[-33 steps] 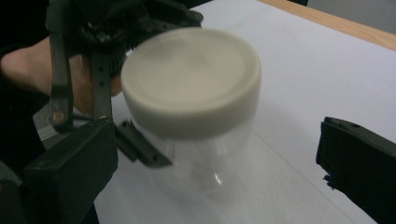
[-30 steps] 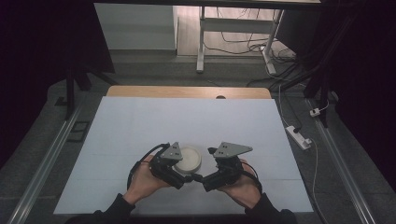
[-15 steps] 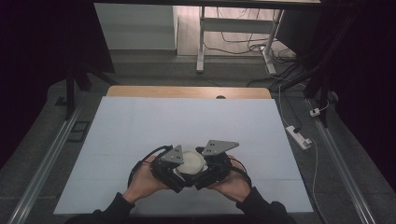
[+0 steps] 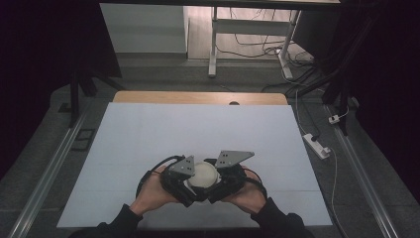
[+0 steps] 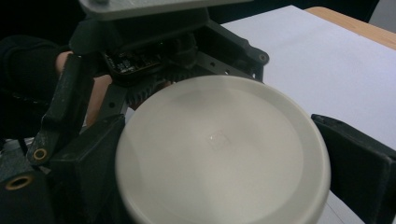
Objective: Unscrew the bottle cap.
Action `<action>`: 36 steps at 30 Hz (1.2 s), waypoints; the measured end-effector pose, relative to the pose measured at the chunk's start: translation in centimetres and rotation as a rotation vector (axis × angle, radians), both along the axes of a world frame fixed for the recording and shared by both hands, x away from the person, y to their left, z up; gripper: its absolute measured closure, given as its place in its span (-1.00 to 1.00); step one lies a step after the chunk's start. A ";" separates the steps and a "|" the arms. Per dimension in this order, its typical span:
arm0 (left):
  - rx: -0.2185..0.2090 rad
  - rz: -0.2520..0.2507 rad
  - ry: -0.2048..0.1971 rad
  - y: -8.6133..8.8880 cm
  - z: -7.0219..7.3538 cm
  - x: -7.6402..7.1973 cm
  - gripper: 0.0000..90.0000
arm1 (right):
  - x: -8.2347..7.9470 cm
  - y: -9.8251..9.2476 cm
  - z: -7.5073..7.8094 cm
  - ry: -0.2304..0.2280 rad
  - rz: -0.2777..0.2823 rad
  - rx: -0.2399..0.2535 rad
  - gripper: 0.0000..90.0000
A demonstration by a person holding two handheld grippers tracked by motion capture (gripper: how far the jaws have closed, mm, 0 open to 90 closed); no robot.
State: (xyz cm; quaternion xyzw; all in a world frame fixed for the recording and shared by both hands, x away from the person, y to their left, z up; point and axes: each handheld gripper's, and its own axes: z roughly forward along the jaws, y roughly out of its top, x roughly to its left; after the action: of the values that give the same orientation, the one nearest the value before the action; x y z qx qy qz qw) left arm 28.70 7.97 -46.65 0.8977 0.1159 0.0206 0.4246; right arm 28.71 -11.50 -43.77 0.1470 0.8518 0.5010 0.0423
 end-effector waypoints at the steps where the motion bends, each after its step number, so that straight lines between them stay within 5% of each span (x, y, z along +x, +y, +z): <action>1: -0.005 -0.009 0.000 0.1 0.0 0.0 -0.84 | -0.1 0.0 0.1 -0.007 0.004 -0.002 -0.83; 9: -0.025 -0.102 0.016 0.3 0.1 0.0 -0.84 | 0.2 -0.4 0.2 0.023 0.100 0.023 -0.83; 15: -0.031 -0.220 0.007 0.2 0.1 -0.5 -0.84 | 0.5 -0.8 0.2 0.044 0.272 0.043 -0.83; 19: -0.018 -0.197 -0.014 0.0 0.2 -0.7 -0.84 | 0.7 -1.0 0.0 0.026 0.339 0.055 -0.84; 23: -0.013 -0.112 -0.027 0.2 0.3 -0.4 -0.84 | 0.8 -1.2 0.1 0.015 0.260 0.049 -1.00; 29: -0.005 0.036 -0.042 0.6 0.5 0.0 -0.84 | 1.0 -1.7 0.8 0.025 0.094 0.081 -1.00; 31: 0.003 0.079 -0.048 0.6 0.6 0.0 -0.84 | 0.8 -1.6 0.9 0.028 0.032 0.057 -1.00; 34: 0.003 0.118 -0.042 0.6 0.7 0.1 -0.84 | 0.5 -1.1 1.0 0.029 -0.042 0.046 -1.00; 36: 0.006 0.131 -0.040 0.5 0.8 0.1 -0.84 | 0.2 -0.8 1.0 -0.009 -0.078 0.033 -1.00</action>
State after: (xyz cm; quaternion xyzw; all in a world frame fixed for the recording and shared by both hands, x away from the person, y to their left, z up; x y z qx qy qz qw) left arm 28.76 8.52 -45.89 0.8889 0.1661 0.0666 0.4217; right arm 28.87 -12.32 -42.82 0.1783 0.8370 0.5135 0.0633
